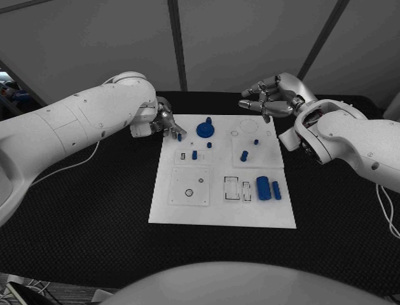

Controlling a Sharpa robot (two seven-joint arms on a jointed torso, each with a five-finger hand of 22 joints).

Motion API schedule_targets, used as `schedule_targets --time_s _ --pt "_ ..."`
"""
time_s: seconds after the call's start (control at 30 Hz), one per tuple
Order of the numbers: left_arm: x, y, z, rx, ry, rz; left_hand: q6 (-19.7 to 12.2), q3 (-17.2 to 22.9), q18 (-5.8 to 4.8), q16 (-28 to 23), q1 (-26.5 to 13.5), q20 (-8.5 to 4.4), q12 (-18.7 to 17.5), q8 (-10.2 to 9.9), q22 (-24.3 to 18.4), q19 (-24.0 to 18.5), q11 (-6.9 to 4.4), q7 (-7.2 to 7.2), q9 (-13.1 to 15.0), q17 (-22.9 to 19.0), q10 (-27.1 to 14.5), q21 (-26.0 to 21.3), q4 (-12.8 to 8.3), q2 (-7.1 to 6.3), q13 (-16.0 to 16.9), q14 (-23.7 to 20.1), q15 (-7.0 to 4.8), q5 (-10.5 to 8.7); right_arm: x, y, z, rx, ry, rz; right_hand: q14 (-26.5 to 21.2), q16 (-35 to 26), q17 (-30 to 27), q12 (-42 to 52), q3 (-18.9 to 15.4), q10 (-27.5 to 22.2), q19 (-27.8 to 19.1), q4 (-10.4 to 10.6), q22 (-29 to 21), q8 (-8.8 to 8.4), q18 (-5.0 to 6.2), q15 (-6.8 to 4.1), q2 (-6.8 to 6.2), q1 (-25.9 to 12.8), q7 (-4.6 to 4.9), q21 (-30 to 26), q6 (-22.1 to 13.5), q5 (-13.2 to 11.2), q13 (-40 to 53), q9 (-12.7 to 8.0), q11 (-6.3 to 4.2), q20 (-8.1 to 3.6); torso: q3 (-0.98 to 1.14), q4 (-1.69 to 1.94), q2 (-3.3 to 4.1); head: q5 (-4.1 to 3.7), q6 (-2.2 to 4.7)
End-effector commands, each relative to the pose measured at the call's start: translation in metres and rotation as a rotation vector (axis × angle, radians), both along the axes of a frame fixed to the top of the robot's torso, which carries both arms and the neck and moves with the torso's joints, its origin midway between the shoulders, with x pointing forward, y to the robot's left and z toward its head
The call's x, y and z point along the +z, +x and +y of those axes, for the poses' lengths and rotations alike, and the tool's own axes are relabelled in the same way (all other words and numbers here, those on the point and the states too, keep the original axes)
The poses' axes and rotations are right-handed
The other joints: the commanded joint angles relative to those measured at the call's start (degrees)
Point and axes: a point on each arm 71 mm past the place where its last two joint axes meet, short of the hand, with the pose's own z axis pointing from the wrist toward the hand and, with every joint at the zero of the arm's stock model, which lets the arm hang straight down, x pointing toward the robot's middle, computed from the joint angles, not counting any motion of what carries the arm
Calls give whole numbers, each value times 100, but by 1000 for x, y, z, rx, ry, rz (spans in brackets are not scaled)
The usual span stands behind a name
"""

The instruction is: Assemble the parts on the task board

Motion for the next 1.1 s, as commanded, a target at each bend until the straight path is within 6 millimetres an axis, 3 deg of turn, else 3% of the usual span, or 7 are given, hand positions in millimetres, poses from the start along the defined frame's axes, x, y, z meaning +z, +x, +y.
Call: schedule_targets --time_s 0.03,0.23,0.43,0.53,0.6,0.77,1.1 --pt "1 0 -1 -11 -10 1 51 27 15 24 108 -21 11 26 10 29 -58 -2 -18 4 -1 30 -54 35 -14 210 -48 42 1 0 1 9 0 -4 234 -28 112 -1 -17 -22 -16 -16 -10 28 90 -25 51 28 -8 -31 -9 33 6 -9 -4 -9 1 2 0 1 2" --pt "1 0 -1 -7 -22 -2 33 309 17 23 458 -46 -27 16 20 29 -90 -34 -81 3 -14 21 -277 246 -57 210 -76 -39 1 0 1 9 0 -4 234 -28 112 -1 -17 -22 -16 -16 -10 28 90 -25 51 28 -8 -31 -9 33 6 -9 -4 -9 -1 0 0 5 -5" --pt "2 1 -2 0 -45 -15 -56 1069 13 21 847 -66 -135 -8 45 31 -87 -15 -169 1 -43 14 -664 398 -150 209 -81 -84 1 0 1 10 -1 -2 234 -28 112 -1 -17 -22 -16 -16 -10 28 90 -25 51 28 -8 -31 -9 33 6 -9 -4 -9 1 0 -3 10 -15" --pt "2 1 -1 4 -57 -15 -69 1585 13 20 768 -50 -178 30 57 30 -80 5 -189 0 -23 5 -798 298 -199 210 -59 -82 1 0 1 10 -2 -1 234 -31 110 2 -16 -18 -11 -16 -11 35 89 -26 59 31 -9 -35 -6 33 8 -9 -5 -11 0 1 -3 8 -19" --pt "2 0 0 11 -70 -14 -81 2263 17 22 420 -46 -202 135 77 33 -74 45 -159 0 27 -4 -867 88 -248 211 -40 -99 1 0 1 10 -2 0 234 -31 110 2 -16 -18 -11 -16 -11 35 89 -26 59 31 -9 -35 -6 33 8 -9 -5 -11 0 1 -4 8 -18" --pt "2 -1 3 31 -107 -8 -98 2950 15 22 165 -42 -170 288 94 36 -92 2 -84 -1 79 -20 -1037 -133 -238 211 -54 -95 1 0 1 9 -3 1 234 -31 110 2 -16 -18 -11 -16 -11 35 89 -26 59 31 -9 -35 -6 33 8 -9 -5 -11 -3 7 -6 7 -12" --pt "8 -14 12 66 -188 -3 -151 3742 13 30 -247 -53 -121 537 126 52 -98 -30 53 7 178 -33 -1233 -401 -217 215 -79 -89 1 0 -1 7 -4 3 234 -31 110 2 -16 -18 -11 -16 -11 35 89 -26 59 31 -9 -35 -6 33 8 -9 -5 -11 -1 22 -15 28 -1"
